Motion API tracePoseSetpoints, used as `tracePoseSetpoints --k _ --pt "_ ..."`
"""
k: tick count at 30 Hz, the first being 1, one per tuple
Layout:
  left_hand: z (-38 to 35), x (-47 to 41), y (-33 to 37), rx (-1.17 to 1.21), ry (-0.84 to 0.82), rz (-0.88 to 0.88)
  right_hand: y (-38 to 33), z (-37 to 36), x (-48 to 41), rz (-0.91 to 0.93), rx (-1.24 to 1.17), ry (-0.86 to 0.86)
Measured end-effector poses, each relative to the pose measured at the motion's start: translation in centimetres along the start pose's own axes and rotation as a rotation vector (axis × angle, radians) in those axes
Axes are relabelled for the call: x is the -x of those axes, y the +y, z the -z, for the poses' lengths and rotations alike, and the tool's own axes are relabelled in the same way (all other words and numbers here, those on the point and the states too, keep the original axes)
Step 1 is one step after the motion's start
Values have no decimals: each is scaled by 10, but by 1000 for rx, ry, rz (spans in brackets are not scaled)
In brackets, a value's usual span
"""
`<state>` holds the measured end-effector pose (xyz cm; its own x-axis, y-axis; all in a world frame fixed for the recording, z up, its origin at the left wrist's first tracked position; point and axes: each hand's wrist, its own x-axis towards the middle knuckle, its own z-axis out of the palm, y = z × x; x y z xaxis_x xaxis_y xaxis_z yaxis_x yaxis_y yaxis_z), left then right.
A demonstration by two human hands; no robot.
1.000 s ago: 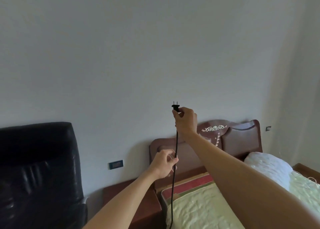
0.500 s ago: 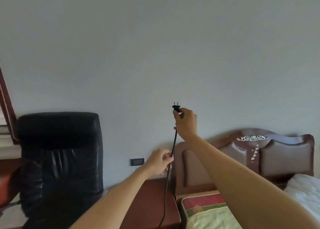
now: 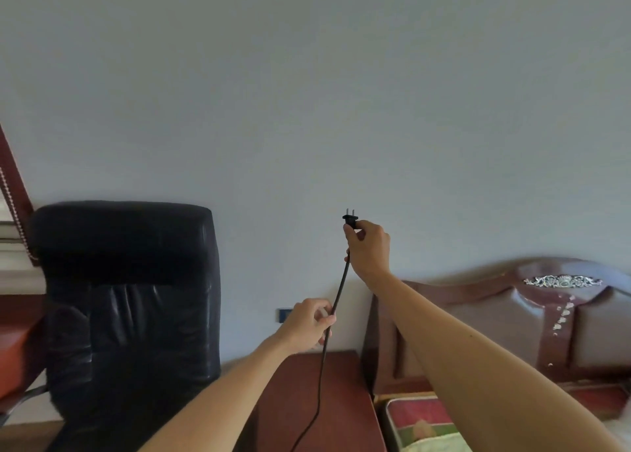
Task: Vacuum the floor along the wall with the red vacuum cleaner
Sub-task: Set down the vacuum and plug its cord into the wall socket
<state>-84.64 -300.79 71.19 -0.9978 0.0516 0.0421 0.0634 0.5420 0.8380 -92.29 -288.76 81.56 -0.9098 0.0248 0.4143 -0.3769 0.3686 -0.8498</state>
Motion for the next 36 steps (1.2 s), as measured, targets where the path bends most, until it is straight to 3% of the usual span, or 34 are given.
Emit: tracePoseSetpoints --k 7,21,36 --pt "-8 -30 -66 -4 46 86 65 -63 -30 -94 -30 -80" --pt "-64 -106 -197 -23 -11 274 244 -173 -77 -313 -3 -284" --pt "-161 -140 -331 114 59 482 425 -275 -53 -491 82 -378"
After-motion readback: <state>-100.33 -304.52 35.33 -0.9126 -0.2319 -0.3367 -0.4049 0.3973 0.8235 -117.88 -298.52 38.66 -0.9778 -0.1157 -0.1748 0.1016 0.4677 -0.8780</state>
